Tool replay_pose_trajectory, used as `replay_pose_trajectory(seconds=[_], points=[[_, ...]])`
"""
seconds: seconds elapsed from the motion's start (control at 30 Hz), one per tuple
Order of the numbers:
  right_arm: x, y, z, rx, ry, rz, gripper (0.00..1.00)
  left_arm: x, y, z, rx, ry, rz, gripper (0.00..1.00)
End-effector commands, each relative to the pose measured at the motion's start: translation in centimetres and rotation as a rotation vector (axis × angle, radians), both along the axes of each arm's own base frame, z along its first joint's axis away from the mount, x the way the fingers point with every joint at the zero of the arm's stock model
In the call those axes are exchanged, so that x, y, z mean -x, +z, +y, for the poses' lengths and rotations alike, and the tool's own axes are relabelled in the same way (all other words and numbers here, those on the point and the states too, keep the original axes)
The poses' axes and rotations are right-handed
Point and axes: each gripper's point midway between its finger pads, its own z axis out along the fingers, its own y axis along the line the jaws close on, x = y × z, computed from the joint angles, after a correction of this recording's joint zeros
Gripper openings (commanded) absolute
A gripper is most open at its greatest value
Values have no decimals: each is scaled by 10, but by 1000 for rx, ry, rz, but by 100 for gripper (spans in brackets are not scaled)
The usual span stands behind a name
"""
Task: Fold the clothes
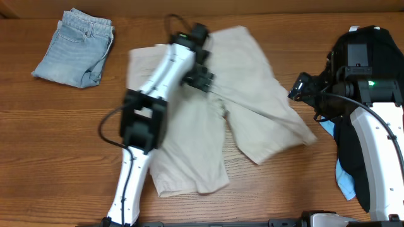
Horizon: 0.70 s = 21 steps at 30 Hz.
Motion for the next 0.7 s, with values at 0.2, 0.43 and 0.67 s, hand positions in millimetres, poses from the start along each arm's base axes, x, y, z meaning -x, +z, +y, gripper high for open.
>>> replay_pose_trajectory(seconds=[0.2,0.43,0.67], points=[[-24,-26,21,-53,59,19,100,51,-33,101,153,400,397,100],[-50,-79,47,-73,113,104,100,72,-22,102,182,428,500,100],[-25,-129,56,-93,57,329,94,61,-10,95,192,382,455,100]])
